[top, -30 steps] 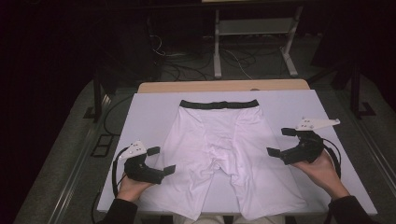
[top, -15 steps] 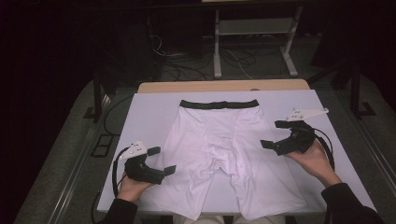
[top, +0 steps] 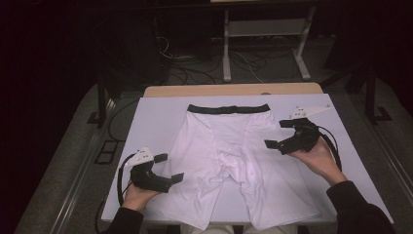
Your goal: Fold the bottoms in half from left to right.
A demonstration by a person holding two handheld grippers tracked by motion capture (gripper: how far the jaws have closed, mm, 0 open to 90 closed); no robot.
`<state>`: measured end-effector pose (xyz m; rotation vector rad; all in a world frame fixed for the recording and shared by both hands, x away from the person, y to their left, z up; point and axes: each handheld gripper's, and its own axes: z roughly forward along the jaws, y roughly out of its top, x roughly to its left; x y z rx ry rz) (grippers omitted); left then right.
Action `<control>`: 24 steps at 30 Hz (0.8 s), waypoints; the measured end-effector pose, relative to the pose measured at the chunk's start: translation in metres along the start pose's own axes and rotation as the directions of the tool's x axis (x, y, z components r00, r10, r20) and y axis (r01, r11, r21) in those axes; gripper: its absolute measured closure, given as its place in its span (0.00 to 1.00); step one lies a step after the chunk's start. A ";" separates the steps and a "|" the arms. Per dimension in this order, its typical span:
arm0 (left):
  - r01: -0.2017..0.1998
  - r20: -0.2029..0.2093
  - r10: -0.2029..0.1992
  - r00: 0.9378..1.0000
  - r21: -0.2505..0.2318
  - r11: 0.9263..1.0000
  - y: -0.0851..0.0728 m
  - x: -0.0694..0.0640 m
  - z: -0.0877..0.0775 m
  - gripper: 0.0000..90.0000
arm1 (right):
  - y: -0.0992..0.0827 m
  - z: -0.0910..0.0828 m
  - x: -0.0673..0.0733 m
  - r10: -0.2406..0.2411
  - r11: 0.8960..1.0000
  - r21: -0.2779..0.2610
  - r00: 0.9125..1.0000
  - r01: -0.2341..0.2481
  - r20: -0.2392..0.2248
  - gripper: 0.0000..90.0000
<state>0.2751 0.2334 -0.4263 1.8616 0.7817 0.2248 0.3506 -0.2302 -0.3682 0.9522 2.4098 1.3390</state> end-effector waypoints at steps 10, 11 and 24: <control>-0.001 0.002 0.001 1.000 0.000 1.000 0.000 0.000 0.000 0.00 | 0.015 0.012 -0.001 -0.009 1.000 0.002 1.000 0.009 -0.013 0.00; -0.001 0.002 0.001 1.000 0.000 1.000 0.000 0.000 0.000 0.00 | 0.015 0.012 -0.001 -0.009 1.000 0.002 1.000 0.009 -0.013 0.00; 0.000 0.007 0.000 1.000 -0.001 1.000 0.000 0.000 0.000 0.00 | 0.038 0.036 0.000 -0.018 1.000 0.010 0.999 0.018 -0.034 0.00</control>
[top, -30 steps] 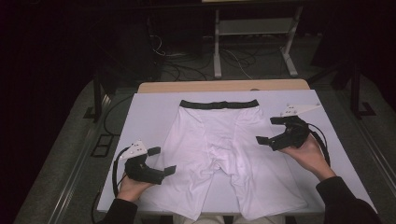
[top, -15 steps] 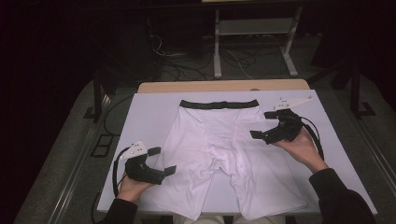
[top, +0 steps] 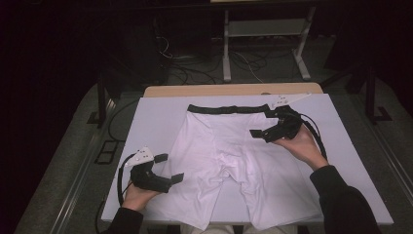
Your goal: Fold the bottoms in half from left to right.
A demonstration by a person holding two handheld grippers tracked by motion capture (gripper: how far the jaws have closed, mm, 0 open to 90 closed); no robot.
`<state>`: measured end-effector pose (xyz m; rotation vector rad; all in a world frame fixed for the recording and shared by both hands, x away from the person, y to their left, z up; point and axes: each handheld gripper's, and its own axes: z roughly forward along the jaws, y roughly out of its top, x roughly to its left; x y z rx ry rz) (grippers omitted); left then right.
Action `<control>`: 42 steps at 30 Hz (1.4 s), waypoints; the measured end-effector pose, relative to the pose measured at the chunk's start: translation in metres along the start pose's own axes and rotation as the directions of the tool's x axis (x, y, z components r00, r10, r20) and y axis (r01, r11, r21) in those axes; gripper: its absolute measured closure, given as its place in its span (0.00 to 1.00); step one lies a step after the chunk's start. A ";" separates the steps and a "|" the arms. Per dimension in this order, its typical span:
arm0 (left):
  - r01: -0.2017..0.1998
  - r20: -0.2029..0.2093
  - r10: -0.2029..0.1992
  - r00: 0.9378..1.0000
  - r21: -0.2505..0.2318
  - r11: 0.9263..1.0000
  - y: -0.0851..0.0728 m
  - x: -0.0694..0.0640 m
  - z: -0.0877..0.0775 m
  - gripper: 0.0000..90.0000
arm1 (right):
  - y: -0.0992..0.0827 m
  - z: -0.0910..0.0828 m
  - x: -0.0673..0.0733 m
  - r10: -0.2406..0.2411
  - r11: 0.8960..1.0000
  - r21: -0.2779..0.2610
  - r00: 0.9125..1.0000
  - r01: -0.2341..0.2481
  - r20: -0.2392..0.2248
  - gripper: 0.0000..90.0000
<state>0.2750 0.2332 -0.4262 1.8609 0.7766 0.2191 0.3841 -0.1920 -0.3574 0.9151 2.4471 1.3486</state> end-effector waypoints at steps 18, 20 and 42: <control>0.000 0.004 0.000 1.000 0.003 1.000 0.000 0.000 0.001 0.00 | 0.024 0.031 0.001 -0.015 1.000 0.011 0.999 0.016 -0.042 0.00; -0.001 0.005 0.001 1.000 0.002 1.000 0.000 0.000 0.001 0.00 | 0.025 0.033 0.001 -0.018 1.000 0.012 0.999 0.018 -0.043 0.00; 0.002 0.017 -0.002 1.000 -0.007 1.000 0.000 0.000 -0.001 0.00 | 0.054 0.091 0.007 -0.032 0.999 0.030 0.995 0.035 -0.095 0.00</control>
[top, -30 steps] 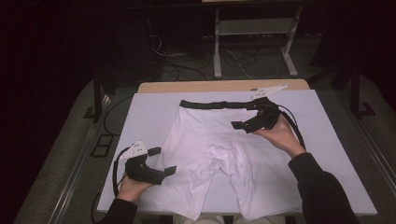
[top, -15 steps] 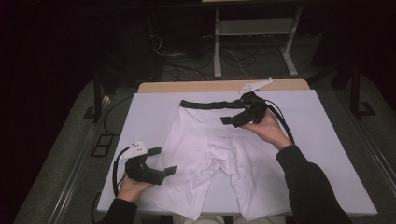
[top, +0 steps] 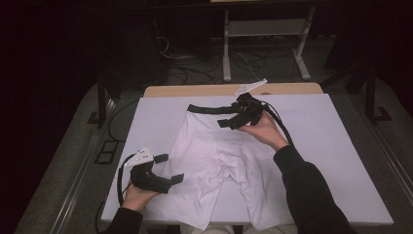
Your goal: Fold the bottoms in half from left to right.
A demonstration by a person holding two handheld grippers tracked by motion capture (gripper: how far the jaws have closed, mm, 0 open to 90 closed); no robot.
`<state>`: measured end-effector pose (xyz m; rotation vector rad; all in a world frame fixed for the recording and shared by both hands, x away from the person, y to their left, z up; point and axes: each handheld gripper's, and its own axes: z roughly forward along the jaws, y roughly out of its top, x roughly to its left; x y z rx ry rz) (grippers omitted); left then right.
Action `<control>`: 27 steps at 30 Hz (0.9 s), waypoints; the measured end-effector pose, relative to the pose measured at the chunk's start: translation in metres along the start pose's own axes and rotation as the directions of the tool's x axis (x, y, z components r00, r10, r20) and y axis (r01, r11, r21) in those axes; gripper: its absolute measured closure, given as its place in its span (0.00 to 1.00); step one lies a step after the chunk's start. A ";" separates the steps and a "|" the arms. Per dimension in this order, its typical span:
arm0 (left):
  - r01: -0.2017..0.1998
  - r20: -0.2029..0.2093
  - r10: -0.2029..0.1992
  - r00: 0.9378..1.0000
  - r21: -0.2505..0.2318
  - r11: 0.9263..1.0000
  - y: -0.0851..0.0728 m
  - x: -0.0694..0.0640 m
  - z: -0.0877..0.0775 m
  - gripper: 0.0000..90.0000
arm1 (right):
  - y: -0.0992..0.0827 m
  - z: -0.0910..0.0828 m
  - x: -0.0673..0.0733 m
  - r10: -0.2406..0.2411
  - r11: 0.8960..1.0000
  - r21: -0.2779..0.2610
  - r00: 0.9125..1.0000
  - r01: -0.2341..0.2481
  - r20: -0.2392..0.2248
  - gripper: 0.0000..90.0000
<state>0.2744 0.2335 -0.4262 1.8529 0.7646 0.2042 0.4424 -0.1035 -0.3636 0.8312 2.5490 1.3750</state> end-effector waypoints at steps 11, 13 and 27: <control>-0.001 0.002 0.001 1.000 0.001 1.000 0.000 0.000 0.000 0.00 | 0.015 0.029 -0.001 -0.003 1.000 0.006 1.000 0.003 -0.006 0.00; -0.001 0.003 0.001 1.000 -0.001 1.000 0.000 0.000 0.000 0.00 | 0.016 0.031 -0.001 -0.001 1.000 0.008 1.000 0.001 -0.005 0.00; 0.003 0.007 -0.003 1.000 -0.009 1.000 -0.001 0.000 -0.002 0.00 | 0.032 0.065 -0.008 0.005 1.000 0.014 1.000 -0.005 -0.001 0.00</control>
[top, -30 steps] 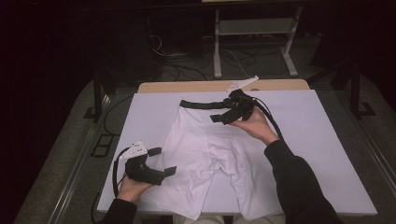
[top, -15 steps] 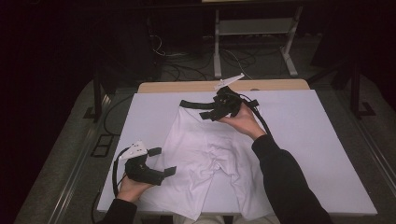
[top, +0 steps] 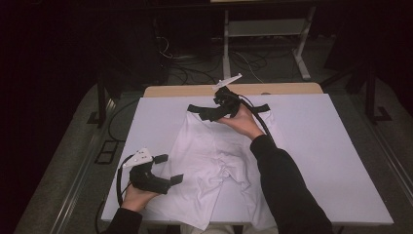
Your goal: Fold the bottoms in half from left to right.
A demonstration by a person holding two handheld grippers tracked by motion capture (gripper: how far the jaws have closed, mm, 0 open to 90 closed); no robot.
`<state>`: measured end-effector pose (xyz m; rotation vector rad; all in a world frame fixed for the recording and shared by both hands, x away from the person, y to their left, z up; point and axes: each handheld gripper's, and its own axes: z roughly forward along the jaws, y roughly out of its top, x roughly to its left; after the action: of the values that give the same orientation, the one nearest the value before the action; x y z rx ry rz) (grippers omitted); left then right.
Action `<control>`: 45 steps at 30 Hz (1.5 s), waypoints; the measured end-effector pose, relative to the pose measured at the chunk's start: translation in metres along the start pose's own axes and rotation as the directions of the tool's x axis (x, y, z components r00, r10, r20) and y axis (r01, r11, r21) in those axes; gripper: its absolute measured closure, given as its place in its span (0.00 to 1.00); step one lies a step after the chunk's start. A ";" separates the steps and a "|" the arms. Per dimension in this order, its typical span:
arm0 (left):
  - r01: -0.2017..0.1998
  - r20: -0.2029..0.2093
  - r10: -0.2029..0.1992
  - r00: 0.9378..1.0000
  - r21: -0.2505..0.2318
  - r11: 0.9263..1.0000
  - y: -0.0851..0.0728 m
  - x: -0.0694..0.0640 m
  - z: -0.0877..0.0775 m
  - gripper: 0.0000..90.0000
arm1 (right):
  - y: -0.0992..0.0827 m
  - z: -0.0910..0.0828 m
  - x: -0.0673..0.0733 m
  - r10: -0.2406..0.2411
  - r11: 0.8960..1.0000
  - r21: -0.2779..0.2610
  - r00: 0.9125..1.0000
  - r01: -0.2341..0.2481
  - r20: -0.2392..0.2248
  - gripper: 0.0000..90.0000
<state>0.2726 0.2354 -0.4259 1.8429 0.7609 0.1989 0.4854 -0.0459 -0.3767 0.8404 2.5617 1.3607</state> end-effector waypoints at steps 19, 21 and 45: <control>0.004 0.004 -0.004 1.000 -0.007 1.000 -0.001 0.000 -0.002 0.00 | 0.009 0.039 -0.013 0.050 0.998 -0.032 0.998 -0.049 0.034 0.00; 0.003 0.005 -0.003 1.000 -0.006 1.000 -0.001 0.001 -0.002 0.00 | 0.009 0.043 -0.014 0.059 0.998 -0.026 0.998 -0.058 0.039 0.00; 0.012 0.001 -0.012 1.000 -0.003 1.000 0.000 0.003 -0.001 0.00 | 0.010 0.099 -0.021 0.099 0.995 -0.002 0.990 -0.099 0.098 0.00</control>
<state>0.2740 0.2382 -0.4259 1.8349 0.7701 0.1909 0.5419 0.0191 -0.4303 1.0207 2.4790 1.3070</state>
